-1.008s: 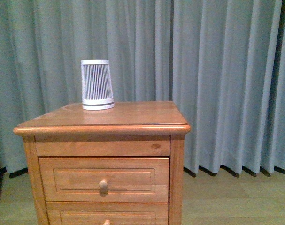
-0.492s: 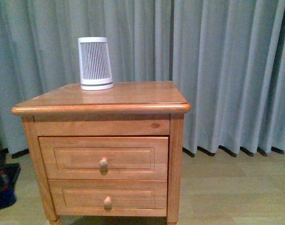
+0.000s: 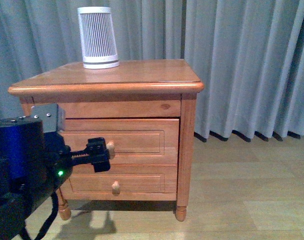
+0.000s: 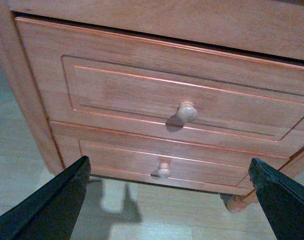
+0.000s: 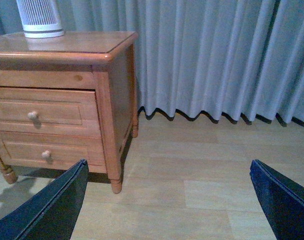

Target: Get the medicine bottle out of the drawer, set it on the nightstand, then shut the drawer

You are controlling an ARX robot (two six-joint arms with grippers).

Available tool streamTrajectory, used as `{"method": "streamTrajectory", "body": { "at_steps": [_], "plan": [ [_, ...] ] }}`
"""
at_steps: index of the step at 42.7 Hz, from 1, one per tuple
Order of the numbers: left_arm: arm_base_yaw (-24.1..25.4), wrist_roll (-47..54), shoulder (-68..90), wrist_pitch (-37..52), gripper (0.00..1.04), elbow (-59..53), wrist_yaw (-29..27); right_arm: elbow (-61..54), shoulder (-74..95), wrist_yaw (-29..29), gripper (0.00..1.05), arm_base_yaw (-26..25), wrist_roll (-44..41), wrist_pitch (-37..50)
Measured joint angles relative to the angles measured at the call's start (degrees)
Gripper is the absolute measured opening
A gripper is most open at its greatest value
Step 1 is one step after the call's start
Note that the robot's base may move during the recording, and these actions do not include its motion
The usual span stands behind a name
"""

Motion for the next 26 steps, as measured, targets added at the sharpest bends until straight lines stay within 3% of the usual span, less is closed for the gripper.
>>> {"method": "streamTrajectory", "body": {
  "at_steps": [10,26],
  "plan": [
    [-2.29,5.31,9.16,1.11,0.98,11.37,1.57,0.00,0.00,0.00,0.98,0.00,0.00,-0.02],
    [-1.97,3.45,17.81,-6.01,0.98,24.26,1.79,0.00,0.00,0.00,0.98,0.00,0.00,-0.02]
  ]
}}
